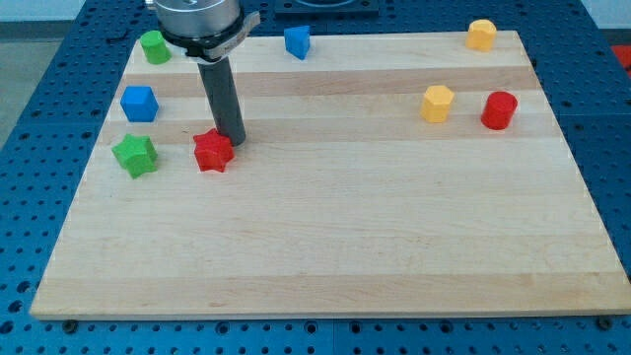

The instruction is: Push red star towards blue cube

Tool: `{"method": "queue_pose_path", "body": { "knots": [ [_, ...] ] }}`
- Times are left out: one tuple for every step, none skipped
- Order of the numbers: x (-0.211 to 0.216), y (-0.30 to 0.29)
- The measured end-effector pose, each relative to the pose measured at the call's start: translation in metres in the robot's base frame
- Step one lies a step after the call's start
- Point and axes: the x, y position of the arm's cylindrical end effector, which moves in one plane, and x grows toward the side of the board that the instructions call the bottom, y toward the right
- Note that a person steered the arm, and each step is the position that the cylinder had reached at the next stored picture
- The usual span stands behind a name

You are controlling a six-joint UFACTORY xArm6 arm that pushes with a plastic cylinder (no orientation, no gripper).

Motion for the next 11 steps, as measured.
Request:
{"method": "queue_pose_path", "body": {
  "knots": [
    [0.005,0.016],
    [0.023,0.039],
    [0.054,0.032],
    [0.059,-0.01],
    [0.023,-0.032],
    [0.005,-0.038],
    [0.011,-0.024],
    [-0.001,0.013],
    [-0.041,0.03],
    [-0.052,0.022],
    [-0.045,-0.011]
  ]
}}
